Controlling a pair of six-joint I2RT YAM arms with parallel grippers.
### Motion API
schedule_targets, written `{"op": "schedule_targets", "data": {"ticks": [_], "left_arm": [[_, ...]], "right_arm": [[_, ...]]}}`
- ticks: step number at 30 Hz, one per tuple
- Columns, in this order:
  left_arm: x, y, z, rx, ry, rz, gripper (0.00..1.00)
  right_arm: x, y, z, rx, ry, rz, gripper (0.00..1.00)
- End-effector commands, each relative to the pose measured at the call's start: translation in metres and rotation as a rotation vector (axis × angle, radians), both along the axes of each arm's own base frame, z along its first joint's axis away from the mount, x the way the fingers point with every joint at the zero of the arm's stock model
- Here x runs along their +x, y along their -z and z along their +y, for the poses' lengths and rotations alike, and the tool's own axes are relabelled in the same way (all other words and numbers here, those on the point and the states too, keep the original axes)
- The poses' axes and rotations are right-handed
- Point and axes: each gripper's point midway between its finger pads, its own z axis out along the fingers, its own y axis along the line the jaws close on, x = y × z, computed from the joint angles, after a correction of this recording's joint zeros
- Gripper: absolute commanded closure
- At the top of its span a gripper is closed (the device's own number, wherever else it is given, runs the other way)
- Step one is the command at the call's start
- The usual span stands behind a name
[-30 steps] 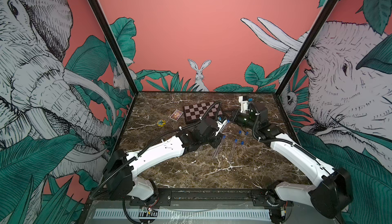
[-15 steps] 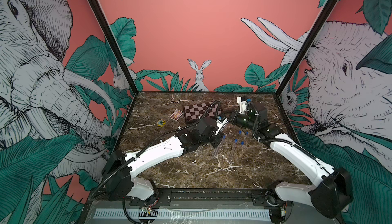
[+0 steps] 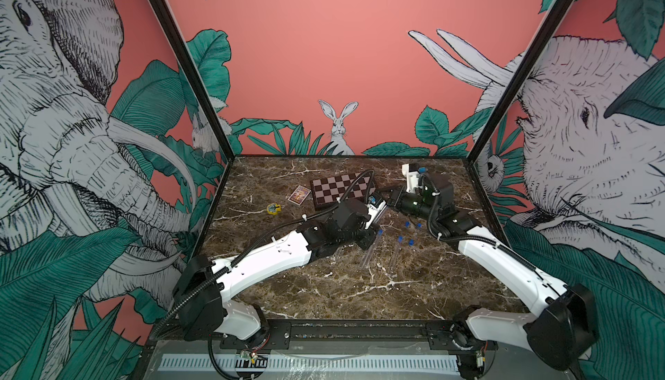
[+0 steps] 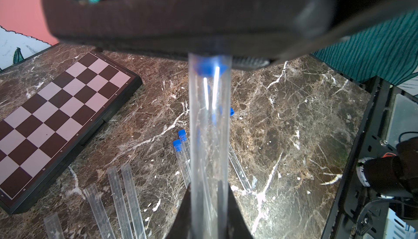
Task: Remove stoppers from test tubes
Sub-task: Open the stopper on the test tube.
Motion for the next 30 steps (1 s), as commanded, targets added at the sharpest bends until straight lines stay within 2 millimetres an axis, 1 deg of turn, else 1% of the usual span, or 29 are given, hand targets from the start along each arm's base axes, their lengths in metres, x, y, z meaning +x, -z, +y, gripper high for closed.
{"op": "schedule_targets", "data": {"ticks": [1, 6, 9, 11, 13, 16, 18, 21, 24, 28, 30], "left_arm": [[0.000, -0.031, -0.003, -0.084, 0.007, -0.068, 1.00], [-0.001, -0.015, 0.005, -0.064, -0.006, -0.065, 1.00], [-0.002, -0.011, 0.006, -0.057, -0.009, -0.064, 1.00], [-0.002, -0.011, 0.006, -0.060, -0.008, -0.061, 1.00], [-0.002, -0.012, 0.004, -0.063, -0.005, -0.060, 1.00], [-0.002, -0.017, 0.002, -0.072, 0.000, -0.064, 1.00], [-0.002, -0.019, 0.000, -0.073, 0.004, -0.063, 1.00], [-0.002, -0.024, -0.001, -0.081, 0.009, -0.066, 1.00], [-0.002, -0.029, -0.002, -0.087, 0.011, -0.067, 1.00], [-0.002, -0.033, -0.003, -0.096, 0.016, -0.068, 1.00], [-0.002, -0.030, -0.004, -0.090, 0.016, -0.065, 1.00]], "right_arm": [[0.005, -0.009, -0.007, 0.042, 0.033, -0.004, 1.00], [0.017, -0.018, -0.020, 0.165, 0.037, 0.025, 1.00], [0.021, -0.019, -0.025, 0.184, 0.037, 0.033, 1.00], [0.020, -0.020, -0.024, 0.177, 0.024, 0.029, 1.00], [0.018, -0.017, -0.021, 0.153, 0.014, 0.028, 1.00], [0.015, -0.011, -0.024, 0.095, 0.030, 0.013, 1.00], [0.011, -0.009, -0.026, 0.021, 0.042, -0.016, 1.00], [0.005, -0.014, -0.032, -0.096, 0.072, -0.089, 1.00], [0.003, -0.018, -0.037, -0.177, 0.099, -0.145, 1.00], [0.003, -0.019, -0.037, -0.200, 0.109, -0.172, 1.00], [0.003, -0.020, -0.035, -0.181, 0.107, -0.172, 1.00]]}}
